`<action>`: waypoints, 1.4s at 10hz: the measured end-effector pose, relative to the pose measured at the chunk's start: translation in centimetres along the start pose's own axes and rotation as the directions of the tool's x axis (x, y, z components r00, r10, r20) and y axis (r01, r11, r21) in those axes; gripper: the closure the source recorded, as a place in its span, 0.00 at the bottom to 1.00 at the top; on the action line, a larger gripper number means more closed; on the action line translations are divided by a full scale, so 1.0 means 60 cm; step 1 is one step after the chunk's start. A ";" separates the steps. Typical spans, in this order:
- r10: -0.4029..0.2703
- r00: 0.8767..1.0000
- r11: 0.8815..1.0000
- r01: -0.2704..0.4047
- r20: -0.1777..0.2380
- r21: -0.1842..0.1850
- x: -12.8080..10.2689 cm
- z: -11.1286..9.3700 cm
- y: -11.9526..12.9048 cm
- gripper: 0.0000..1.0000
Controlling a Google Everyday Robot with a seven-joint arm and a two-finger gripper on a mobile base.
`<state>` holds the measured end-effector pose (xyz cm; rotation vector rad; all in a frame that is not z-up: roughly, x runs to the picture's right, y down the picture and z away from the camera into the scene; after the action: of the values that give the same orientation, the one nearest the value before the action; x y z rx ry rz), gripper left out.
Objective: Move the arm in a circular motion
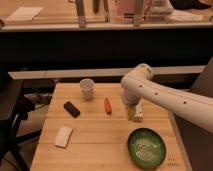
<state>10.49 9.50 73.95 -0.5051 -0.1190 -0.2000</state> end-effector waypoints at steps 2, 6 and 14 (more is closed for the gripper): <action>0.004 1.000 1.000 -0.004 0.001 0.001 0.003 0.002 -0.002 0.20; 0.014 1.000 1.000 -0.014 0.005 0.001 0.020 0.005 -0.005 0.20; 0.016 1.000 1.000 -0.016 0.017 0.003 0.029 0.009 -0.002 0.20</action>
<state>12.14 9.40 74.76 -0.5045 -0.1316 -0.1796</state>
